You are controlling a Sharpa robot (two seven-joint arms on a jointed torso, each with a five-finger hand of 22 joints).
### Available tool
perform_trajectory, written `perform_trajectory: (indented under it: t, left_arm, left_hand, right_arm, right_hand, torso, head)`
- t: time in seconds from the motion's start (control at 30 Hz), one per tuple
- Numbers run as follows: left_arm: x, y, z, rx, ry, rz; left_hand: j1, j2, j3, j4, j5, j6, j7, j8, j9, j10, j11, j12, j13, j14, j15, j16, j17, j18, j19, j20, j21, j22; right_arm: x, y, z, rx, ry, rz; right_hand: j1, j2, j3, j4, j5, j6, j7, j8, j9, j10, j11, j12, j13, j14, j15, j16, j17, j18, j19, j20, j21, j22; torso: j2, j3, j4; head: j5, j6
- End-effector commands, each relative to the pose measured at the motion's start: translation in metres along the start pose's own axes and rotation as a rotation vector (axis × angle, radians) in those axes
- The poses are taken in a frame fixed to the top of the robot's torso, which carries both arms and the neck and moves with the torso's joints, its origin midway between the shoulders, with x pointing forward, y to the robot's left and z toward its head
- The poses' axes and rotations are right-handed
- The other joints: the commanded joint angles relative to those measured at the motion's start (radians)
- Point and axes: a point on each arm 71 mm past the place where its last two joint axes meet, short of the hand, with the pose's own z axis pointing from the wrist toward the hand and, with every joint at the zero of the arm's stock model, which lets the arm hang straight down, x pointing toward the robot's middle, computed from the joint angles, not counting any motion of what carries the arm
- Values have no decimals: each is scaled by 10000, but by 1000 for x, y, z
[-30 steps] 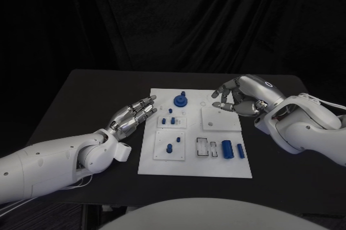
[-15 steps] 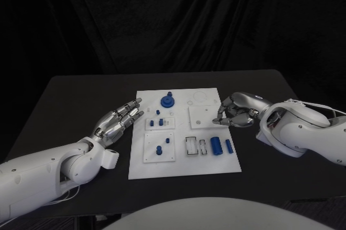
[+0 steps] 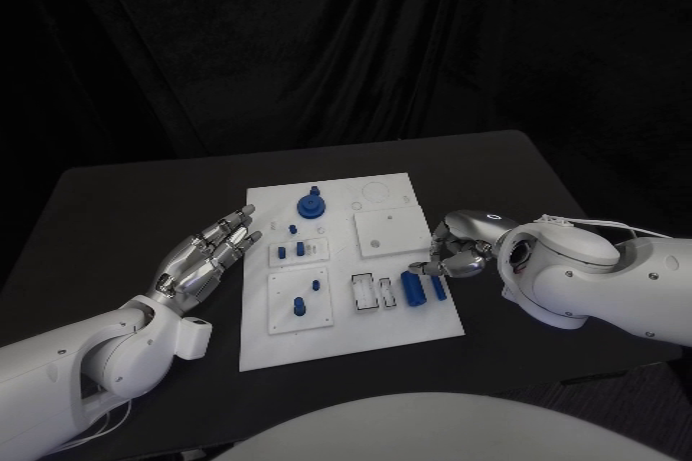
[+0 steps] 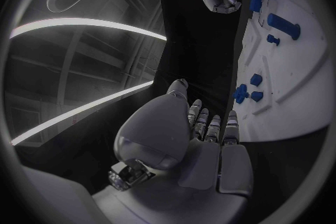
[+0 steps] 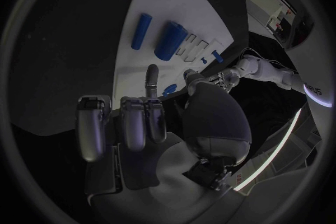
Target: Assemble the parts on the task board
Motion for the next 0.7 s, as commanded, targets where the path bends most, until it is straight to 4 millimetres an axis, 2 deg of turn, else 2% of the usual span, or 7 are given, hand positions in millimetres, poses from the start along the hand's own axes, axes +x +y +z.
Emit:
perform_trajectory:
  t: [0.03,0.2,0.3,0.37,0.5,0.57,0.7]
  left_arm:
    - [3,-11,-5,1241,142,507]
    - [3,-17,-13,1294,93,702]
    - [2,-20,-18,1278,48,760]
    - [1,-21,-19,1253,28,782]
    - [-1,-21,-21,1188,27,796]
    - [-1,-21,-20,1163,39,790]
    - [-1,-20,-20,1119,69,775]
  left_hand:
    - [-13,-122,-50,10,50,-35,-134,45,-5,34,-123,57,10,-3,-136,-66,-16,223,-29,-66,5,-39]
    - [-14,-125,-53,27,61,-103,-183,27,-17,36,-134,59,9,-3,-155,-66,-16,228,-30,-84,5,-43]
    - [-16,-121,-52,33,73,-72,-162,30,-14,36,-133,55,8,-3,-154,-66,-16,228,-28,-83,6,-38]
    - [-16,-121,-52,36,77,-75,-140,29,-15,31,-124,42,6,-3,-151,-66,-16,227,-29,-81,6,-42]
    - [-8,-116,-46,41,84,-99,-82,20,-19,19,-82,22,2,-3,-126,-66,-16,224,-29,-65,6,-49]
    - [5,-107,-34,37,93,-125,-55,13,-23,11,-59,14,0,-3,-106,-66,-16,220,-28,-52,7,-50]
    - [20,-96,-19,31,102,-120,-30,11,-23,6,-36,11,0,-3,-91,-66,-16,218,-27,-38,9,-52]
  right_arm:
    - [4,-1,-2,587,-9,-497]
    - [10,3,0,573,169,-570]
    - [12,6,1,593,342,-673]
    - [15,7,1,582,453,-718]
    - [21,12,3,496,584,-713]
    - [23,13,4,455,607,-705]
    - [27,14,6,413,731,-745]
  right_hand:
    - [-131,-6,40,3,54,-105,37,-172,-19,1039,-34,24,2630,1010,-21,-76,2403,-119,839,-63,-29,2490]
    - [-133,-7,51,0,-1,-145,77,-374,-69,1039,4,24,2630,1010,6,-78,2395,-121,842,-44,-16,2492]
    - [-35,24,91,-3,-29,-146,98,-489,-96,1039,26,24,2630,1017,21,-61,2431,-148,886,-32,89,2527]
    - [70,14,91,-4,-217,-79,108,-589,-98,1039,40,24,2630,1020,33,-55,2442,-154,897,-18,117,2535]
    - [241,8,72,-4,-627,53,109,-726,-66,1039,47,24,2630,1018,39,-58,2430,-154,897,-2,126,2536]
    - [313,10,63,-4,-884,123,102,-772,-33,1039,44,24,2630,1017,32,-58,2428,-154,895,-3,127,2536]
    - [318,11,48,1,-1029,153,102,-811,-12,1039,42,24,2630,1014,30,-65,2410,-150,888,-4,115,2530]
  torso:
    - [-18,-1,-1]
    - [-19,-4,-59]
    - [-17,-6,-44]
    - [-23,1,-95]
    - [-35,12,-132]
    - [-39,17,-140]
    - [-31,11,-106]
  head:
    - [-81,-2]
    - [-13,-2]
    - [-25,-2]
    - [31,-2]
    - [108,-2]
    - [129,-2]
    - [110,-2]
